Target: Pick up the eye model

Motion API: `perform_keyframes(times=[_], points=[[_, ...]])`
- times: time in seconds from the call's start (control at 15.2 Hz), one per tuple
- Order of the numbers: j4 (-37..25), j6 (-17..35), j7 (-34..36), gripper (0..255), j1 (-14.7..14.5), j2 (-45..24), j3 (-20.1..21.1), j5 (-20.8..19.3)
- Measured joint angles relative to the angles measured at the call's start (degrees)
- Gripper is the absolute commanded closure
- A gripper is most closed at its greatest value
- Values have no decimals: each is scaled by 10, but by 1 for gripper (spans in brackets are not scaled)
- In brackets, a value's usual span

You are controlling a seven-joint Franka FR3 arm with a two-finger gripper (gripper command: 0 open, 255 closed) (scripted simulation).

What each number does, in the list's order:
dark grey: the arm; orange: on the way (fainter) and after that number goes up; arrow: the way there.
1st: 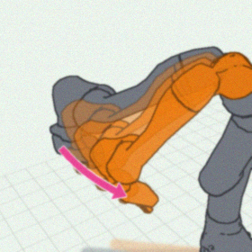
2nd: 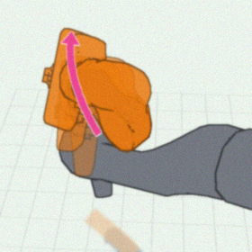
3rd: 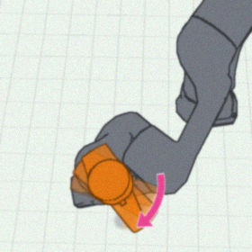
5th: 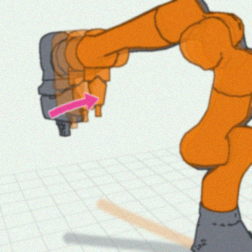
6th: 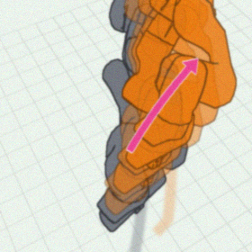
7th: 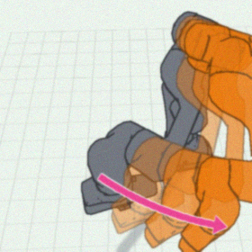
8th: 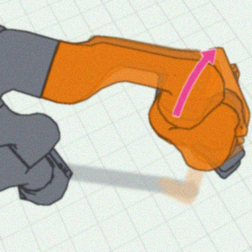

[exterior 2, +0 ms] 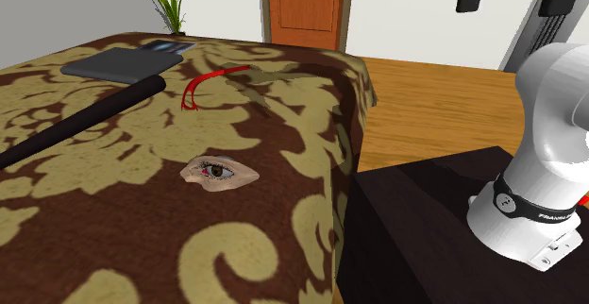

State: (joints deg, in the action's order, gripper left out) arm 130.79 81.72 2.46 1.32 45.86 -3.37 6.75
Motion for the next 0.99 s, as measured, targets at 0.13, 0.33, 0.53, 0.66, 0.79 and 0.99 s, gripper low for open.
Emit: perform_keyframes(times=[0.13,0.33,0.53,0.66,0.79,0.99], points=[[2,7,-3,0,1,-5,-2,-3],[25,52,-17,0,6,-28,-9,-17],[35,102,-32,0,12,-67,-19,-33],[52,141,-41,0,16,-86,-25,-43],[57,176,-50,0,21,-115,-32,-52],[60,229,-62,0,26,-163,-41,-64]])
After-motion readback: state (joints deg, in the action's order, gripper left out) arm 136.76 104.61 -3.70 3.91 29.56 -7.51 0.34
